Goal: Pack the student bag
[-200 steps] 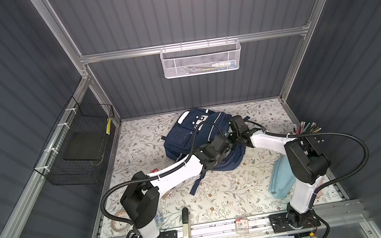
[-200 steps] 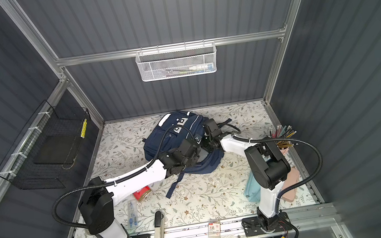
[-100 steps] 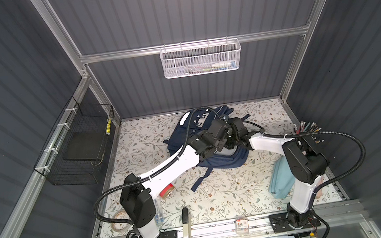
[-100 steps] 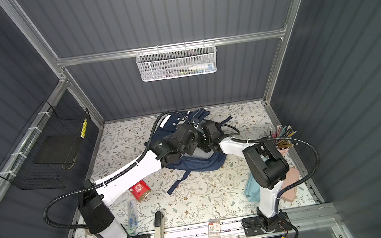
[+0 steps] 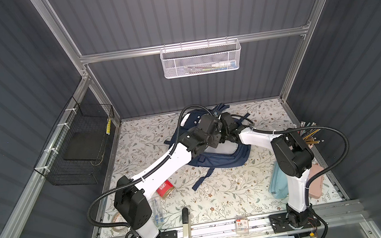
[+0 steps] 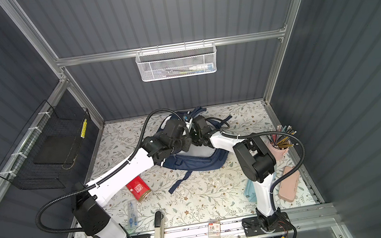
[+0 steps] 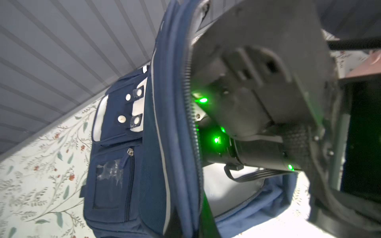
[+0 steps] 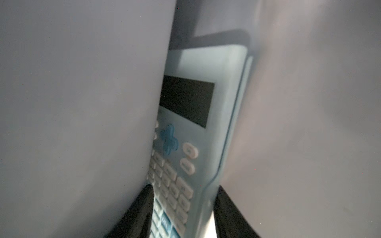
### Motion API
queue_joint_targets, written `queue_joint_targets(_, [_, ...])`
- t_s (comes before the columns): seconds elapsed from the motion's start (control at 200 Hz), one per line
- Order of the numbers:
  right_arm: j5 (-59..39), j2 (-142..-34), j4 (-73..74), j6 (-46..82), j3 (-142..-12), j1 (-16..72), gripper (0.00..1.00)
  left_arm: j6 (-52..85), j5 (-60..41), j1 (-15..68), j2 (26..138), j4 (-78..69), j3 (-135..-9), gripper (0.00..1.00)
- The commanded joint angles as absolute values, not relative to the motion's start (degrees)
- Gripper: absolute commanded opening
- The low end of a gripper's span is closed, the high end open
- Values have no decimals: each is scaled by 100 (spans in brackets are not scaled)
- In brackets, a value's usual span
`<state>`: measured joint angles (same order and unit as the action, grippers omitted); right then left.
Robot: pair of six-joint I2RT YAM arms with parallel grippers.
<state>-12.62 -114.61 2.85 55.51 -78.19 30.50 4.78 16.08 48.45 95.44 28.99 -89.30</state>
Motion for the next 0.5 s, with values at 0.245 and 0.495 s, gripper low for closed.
queue_joint_targets(0.245, [-473,-10677,-360,5001,-7767,3331,77,770,1019,4588,9020,2188,-8660,0])
queue_joint_targets(0.495, [-634,-9374,-1164,4744,-6369,2972,83,1286,892,4575,8934,1946,-8213,0])
